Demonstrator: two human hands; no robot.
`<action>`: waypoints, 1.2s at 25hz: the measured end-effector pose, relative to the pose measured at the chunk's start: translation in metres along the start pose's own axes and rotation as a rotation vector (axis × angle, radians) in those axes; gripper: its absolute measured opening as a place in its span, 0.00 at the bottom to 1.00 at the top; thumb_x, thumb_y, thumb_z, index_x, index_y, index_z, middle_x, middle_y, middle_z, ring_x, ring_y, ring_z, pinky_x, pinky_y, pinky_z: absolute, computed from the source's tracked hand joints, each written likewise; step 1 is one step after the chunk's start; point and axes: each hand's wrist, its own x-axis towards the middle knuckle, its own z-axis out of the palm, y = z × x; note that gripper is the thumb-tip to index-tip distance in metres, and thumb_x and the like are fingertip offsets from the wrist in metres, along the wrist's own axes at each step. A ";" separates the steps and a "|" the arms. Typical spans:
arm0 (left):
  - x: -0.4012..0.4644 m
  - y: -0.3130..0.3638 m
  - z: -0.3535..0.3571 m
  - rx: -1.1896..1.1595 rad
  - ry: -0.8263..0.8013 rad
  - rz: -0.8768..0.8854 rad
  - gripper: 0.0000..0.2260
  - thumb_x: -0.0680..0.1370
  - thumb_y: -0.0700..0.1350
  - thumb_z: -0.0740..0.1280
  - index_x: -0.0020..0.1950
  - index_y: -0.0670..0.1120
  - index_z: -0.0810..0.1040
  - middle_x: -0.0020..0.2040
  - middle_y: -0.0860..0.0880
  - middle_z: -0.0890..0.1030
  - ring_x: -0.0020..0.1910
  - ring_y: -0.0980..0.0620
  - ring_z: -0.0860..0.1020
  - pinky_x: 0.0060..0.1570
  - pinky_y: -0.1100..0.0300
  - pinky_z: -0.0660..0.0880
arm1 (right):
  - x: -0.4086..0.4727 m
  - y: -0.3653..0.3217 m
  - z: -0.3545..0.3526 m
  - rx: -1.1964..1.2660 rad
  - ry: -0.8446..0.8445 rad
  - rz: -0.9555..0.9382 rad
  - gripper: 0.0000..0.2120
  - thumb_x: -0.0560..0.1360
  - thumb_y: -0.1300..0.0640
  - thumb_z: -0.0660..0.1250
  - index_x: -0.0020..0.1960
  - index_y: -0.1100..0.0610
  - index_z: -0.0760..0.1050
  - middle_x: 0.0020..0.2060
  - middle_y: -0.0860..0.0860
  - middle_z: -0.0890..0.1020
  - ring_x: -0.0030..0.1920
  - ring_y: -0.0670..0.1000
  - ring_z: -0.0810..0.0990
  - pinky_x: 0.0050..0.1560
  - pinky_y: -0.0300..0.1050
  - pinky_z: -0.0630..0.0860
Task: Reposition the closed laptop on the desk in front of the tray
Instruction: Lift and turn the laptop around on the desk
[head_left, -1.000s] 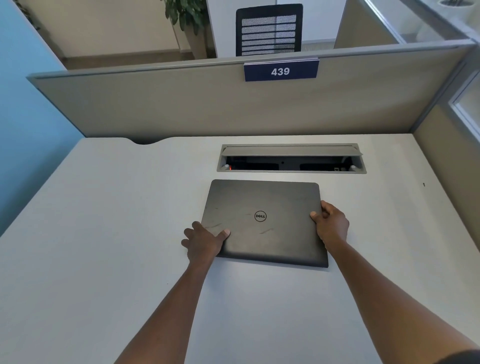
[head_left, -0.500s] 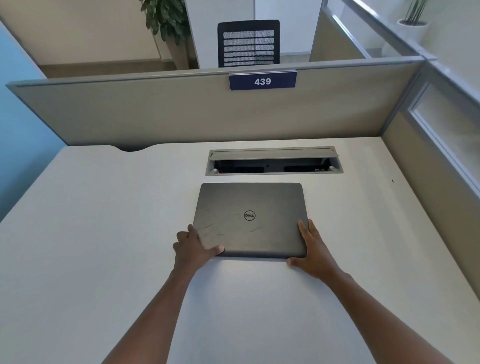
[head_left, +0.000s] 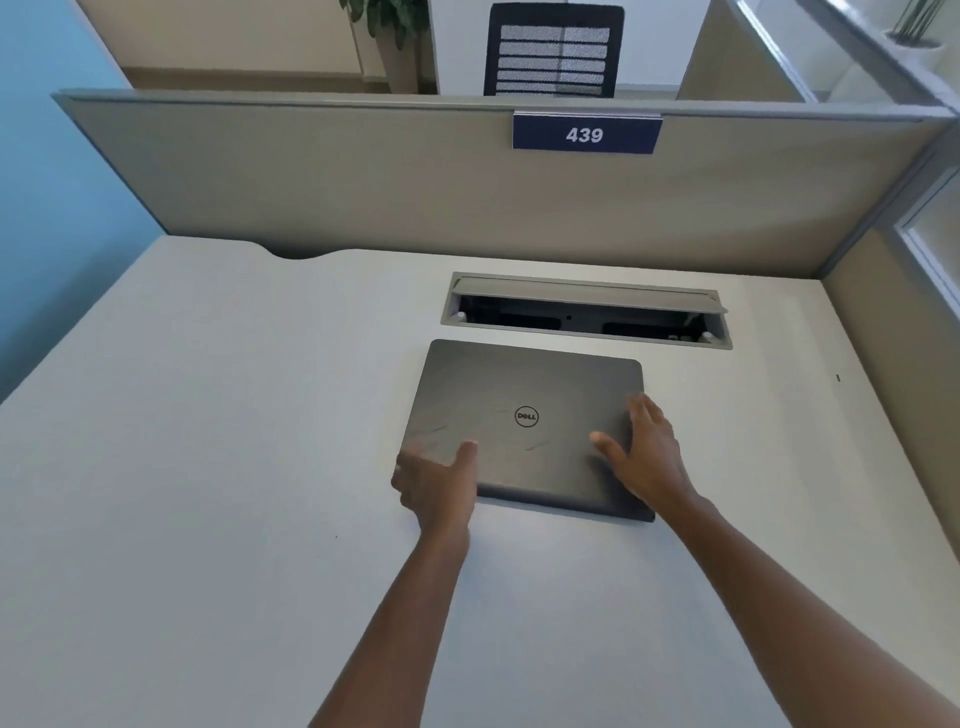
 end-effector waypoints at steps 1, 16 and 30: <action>-0.008 0.001 0.002 -0.109 -0.065 -0.141 0.29 0.72 0.52 0.72 0.69 0.46 0.66 0.65 0.44 0.70 0.56 0.43 0.75 0.52 0.50 0.76 | 0.013 -0.010 0.000 -0.020 -0.012 -0.045 0.38 0.76 0.43 0.68 0.78 0.59 0.57 0.78 0.59 0.60 0.77 0.61 0.60 0.74 0.59 0.61; -0.019 -0.015 0.044 -0.269 -0.490 -0.596 0.17 0.78 0.48 0.67 0.62 0.39 0.74 0.50 0.38 0.84 0.42 0.43 0.84 0.37 0.54 0.82 | 0.127 -0.059 0.019 -0.404 -0.258 -0.333 0.39 0.71 0.34 0.67 0.73 0.56 0.64 0.67 0.58 0.72 0.66 0.61 0.72 0.65 0.55 0.69; -0.028 -0.011 0.056 -0.376 -0.379 -0.573 0.25 0.76 0.47 0.72 0.66 0.41 0.64 0.48 0.37 0.82 0.37 0.42 0.85 0.50 0.47 0.82 | 0.142 -0.066 0.028 -0.340 -0.279 -0.225 0.39 0.67 0.37 0.73 0.70 0.55 0.67 0.65 0.57 0.72 0.66 0.60 0.69 0.65 0.55 0.66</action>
